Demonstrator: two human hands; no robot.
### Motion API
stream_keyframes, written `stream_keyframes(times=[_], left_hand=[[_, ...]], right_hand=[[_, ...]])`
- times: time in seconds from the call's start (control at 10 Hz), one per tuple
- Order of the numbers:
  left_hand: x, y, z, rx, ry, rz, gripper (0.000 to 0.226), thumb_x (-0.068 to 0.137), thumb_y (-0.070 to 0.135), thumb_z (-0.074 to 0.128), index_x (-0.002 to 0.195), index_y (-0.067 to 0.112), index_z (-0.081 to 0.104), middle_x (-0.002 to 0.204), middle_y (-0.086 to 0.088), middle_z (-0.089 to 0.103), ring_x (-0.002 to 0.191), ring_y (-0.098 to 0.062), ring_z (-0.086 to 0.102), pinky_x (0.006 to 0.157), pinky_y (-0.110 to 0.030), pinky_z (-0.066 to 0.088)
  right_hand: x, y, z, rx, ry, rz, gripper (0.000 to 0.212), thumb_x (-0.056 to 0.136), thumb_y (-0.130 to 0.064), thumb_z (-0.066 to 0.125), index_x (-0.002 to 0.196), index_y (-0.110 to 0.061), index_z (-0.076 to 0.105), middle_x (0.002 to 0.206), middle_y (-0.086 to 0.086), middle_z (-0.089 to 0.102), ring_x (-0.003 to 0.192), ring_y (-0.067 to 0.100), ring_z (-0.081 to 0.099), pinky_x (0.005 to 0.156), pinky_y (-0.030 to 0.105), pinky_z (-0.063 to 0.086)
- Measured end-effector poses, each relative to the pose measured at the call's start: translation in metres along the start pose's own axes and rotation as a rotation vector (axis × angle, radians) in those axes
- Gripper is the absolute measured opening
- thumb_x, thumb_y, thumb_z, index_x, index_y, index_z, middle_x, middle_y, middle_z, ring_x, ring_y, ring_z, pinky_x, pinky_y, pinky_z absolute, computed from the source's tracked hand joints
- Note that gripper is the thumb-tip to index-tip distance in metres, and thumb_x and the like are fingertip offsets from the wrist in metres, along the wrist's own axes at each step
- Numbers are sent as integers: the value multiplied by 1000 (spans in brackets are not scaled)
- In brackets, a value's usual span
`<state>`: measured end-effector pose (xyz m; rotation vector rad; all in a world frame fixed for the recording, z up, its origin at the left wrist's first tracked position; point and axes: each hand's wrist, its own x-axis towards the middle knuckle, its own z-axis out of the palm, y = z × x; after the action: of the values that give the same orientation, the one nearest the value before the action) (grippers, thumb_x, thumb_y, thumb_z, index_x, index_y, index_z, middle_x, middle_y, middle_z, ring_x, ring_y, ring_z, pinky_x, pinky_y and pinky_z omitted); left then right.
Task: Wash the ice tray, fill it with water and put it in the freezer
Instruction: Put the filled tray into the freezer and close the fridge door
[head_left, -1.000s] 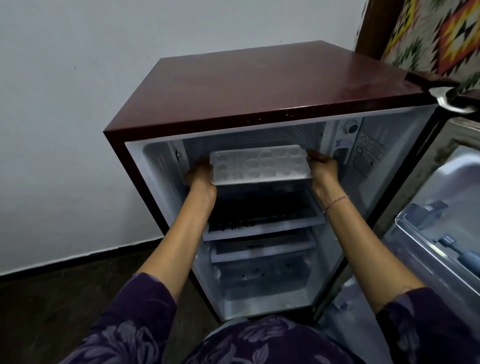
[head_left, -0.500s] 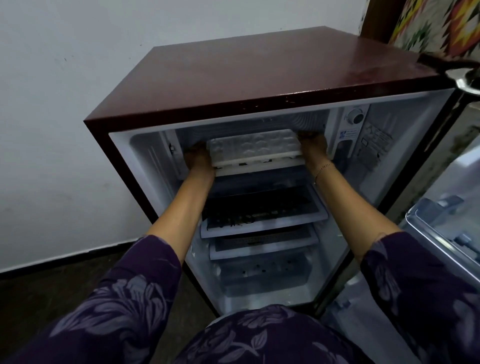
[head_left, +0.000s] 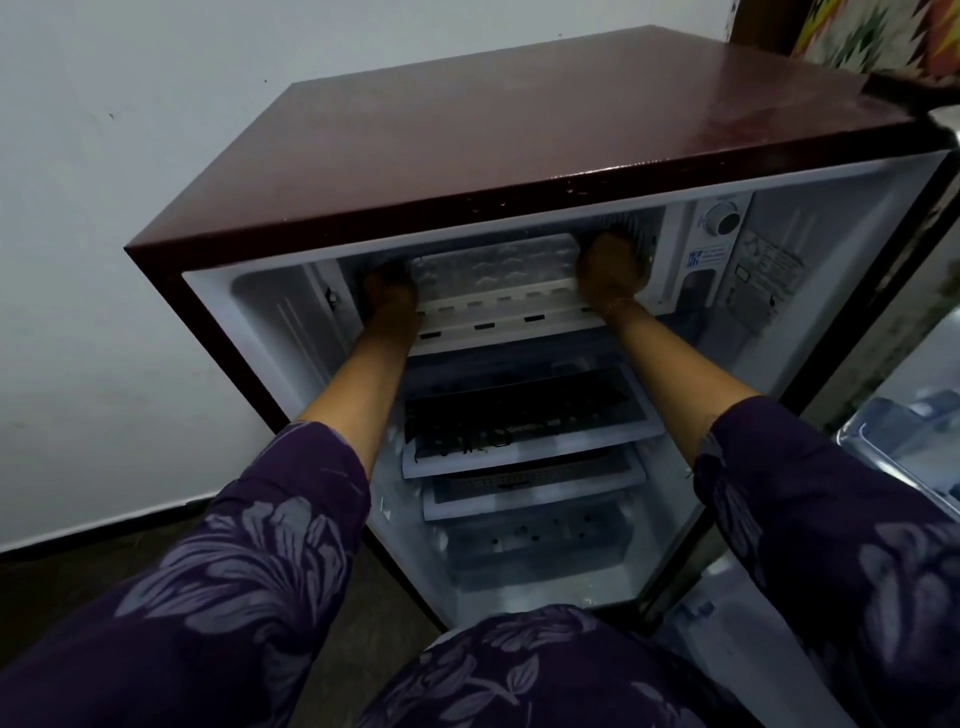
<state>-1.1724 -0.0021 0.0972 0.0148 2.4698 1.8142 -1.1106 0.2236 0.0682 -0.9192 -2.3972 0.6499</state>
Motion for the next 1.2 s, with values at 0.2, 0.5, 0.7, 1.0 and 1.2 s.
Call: stream_keyframes(times=[0.2,0.5,0.7,1.0,1.2], left_hand=[[28,-3,5,119,88,21,31,105,21,32,118,3,53,103,-8,50,97,-19,44,97,-28,39],[-6,-1,3,542,152,300,39,98,27,40,121,0,57,122,-22,59,112,-37,56,92,-40,47],[-40,12,23,762,-67,330,68,98,39,38,151,5,13,156,-16,23,140,-33,28,113,-37,24],[-87,13,26,947,-129,326,72,98,50,25,152,10,2,160,-9,8,146,-26,16,119,-38,17],[-116,13,23,1006,-142,355,67,99,43,25,152,10,2,161,-7,3,148,-21,5,120,-37,3]], right_hand=[[7,-12,1,-69,-11,-53,30,99,-6,35,118,6,56,128,22,54,117,34,52,97,36,41],[-5,-9,-3,-82,128,-406,48,96,-30,32,130,-1,49,134,21,49,125,36,42,107,41,27],[-42,-31,-9,-192,-121,-527,57,99,-38,35,147,-9,25,152,11,28,140,29,23,115,42,16],[-83,-29,-24,-187,-304,-482,59,101,-45,23,150,-16,11,158,4,8,146,26,1,119,41,4],[-110,-24,-50,-255,-322,-528,56,101,-36,25,149,-12,12,158,5,9,145,27,2,118,42,4]])
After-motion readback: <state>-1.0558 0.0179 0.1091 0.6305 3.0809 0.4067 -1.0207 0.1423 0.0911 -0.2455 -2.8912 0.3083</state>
